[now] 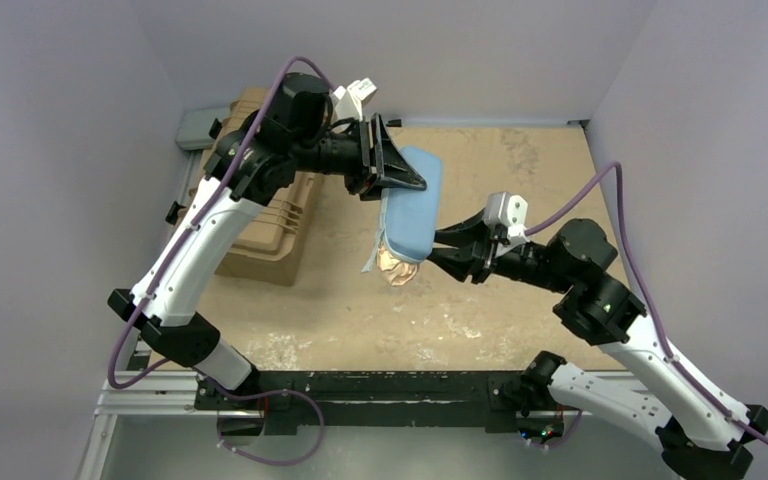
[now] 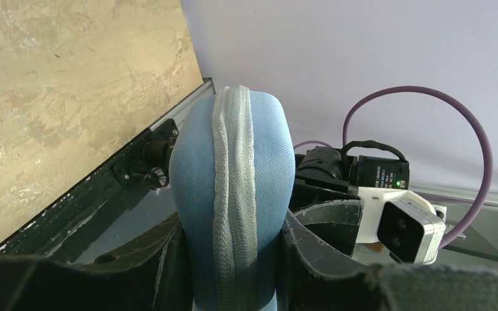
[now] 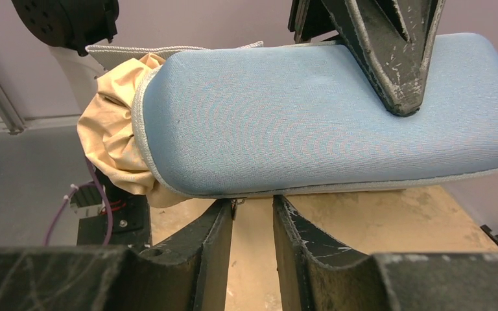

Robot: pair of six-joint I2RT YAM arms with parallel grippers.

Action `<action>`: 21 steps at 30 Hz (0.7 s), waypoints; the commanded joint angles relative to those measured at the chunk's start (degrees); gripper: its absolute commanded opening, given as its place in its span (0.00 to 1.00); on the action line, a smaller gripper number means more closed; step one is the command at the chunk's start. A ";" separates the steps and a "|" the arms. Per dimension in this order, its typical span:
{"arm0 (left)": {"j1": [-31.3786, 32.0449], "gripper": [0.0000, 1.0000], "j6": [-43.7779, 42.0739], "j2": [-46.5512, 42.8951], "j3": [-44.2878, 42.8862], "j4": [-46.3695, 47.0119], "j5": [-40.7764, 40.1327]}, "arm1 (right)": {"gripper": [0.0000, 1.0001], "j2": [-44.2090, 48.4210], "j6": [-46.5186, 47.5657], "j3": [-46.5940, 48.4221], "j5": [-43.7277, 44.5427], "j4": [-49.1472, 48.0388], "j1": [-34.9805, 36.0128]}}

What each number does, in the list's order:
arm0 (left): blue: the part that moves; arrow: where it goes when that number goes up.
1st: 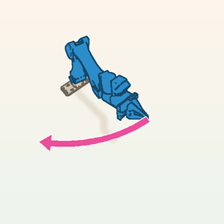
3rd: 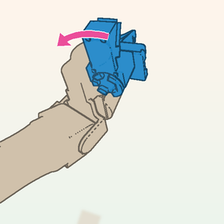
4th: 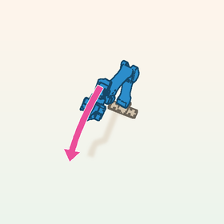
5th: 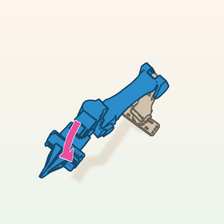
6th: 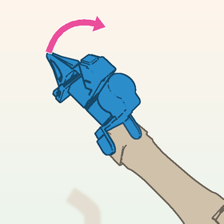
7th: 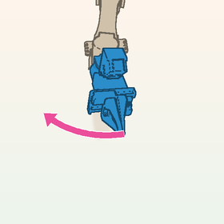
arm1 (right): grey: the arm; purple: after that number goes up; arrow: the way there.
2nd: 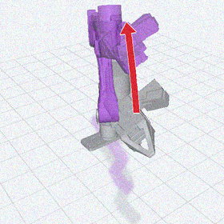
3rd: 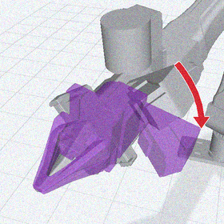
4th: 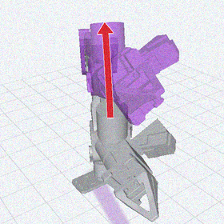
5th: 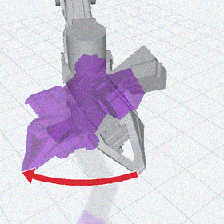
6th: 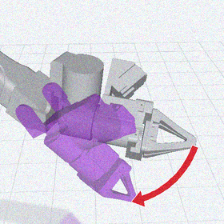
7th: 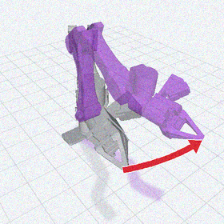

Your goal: Open the umbrella

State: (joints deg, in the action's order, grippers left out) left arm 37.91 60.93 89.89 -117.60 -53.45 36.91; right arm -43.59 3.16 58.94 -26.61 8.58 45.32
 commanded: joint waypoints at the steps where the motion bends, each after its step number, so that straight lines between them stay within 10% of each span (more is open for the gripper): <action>1: 0.09 0.00 1.81 -1.16 -0.99 4.70 1.15 | 0.27 -0.49 -0.23 3.42 -0.48 -2.88 0.21; 6: 0.07 0.00 1.94 -1.04 -1.02 5.01 0.95 | 0.25 -0.98 -0.07 4.17 -1.34 -2.48 0.37; 11: 0.07 0.00 1.83 -1.16 -0.81 4.86 0.44 | 0.01 -0.56 0.25 3.91 -2.59 -1.53 0.57; 21: -0.06 0.00 0.34 -0.47 -0.41 3.58 3.57 | 0.00 -0.69 -1.58 4.22 -3.89 1.11 0.64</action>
State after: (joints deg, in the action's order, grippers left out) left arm 37.87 61.01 89.89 -117.43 -52.97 37.56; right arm -44.21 2.92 60.25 -28.75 9.91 45.39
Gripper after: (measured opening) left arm 0.381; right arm 0.005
